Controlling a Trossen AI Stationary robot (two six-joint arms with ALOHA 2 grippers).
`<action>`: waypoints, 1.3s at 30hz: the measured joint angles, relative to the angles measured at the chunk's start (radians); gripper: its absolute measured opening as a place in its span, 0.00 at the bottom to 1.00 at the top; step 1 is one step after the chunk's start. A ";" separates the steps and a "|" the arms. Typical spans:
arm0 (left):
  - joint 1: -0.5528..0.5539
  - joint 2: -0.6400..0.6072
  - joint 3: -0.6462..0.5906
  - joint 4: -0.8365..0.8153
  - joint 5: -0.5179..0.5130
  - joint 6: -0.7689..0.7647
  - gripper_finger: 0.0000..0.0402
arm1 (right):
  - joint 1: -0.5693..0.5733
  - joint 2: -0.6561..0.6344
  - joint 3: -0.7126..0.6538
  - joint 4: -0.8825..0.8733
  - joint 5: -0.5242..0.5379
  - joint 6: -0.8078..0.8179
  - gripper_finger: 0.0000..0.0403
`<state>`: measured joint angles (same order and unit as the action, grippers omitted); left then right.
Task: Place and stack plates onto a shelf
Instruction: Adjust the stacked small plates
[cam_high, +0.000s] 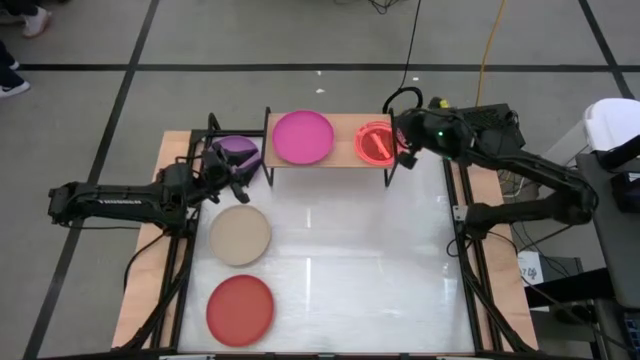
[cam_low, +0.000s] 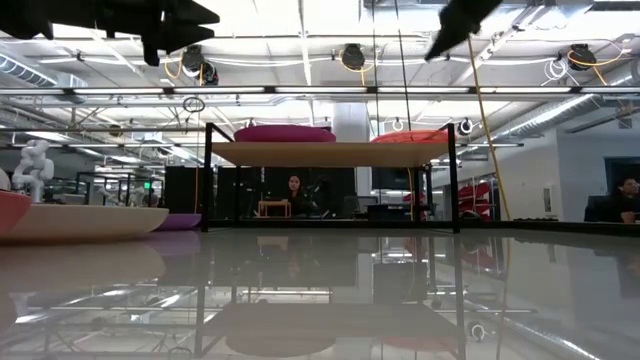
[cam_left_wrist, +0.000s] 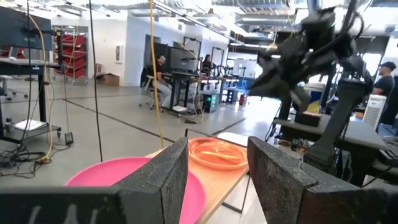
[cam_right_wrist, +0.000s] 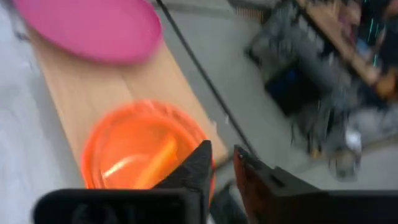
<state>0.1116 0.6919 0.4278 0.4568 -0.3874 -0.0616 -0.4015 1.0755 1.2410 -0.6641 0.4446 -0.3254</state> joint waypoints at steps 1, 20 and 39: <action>0.000 0.001 0.000 0.007 0.000 0.000 0.42 | -0.017 -0.006 -0.010 -0.028 0.001 0.025 0.11; 0.000 0.022 0.000 0.018 0.000 -0.012 0.42 | -0.300 0.272 -0.057 -0.238 -0.128 -0.021 0.00; 0.000 0.022 0.000 0.018 0.000 -0.013 0.42 | -0.301 0.268 -0.057 -0.090 -0.262 0.008 0.00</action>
<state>0.1116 0.7143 0.4282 0.4747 -0.3870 -0.0742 -0.7021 1.3430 1.1843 -0.7543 0.1827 -0.3172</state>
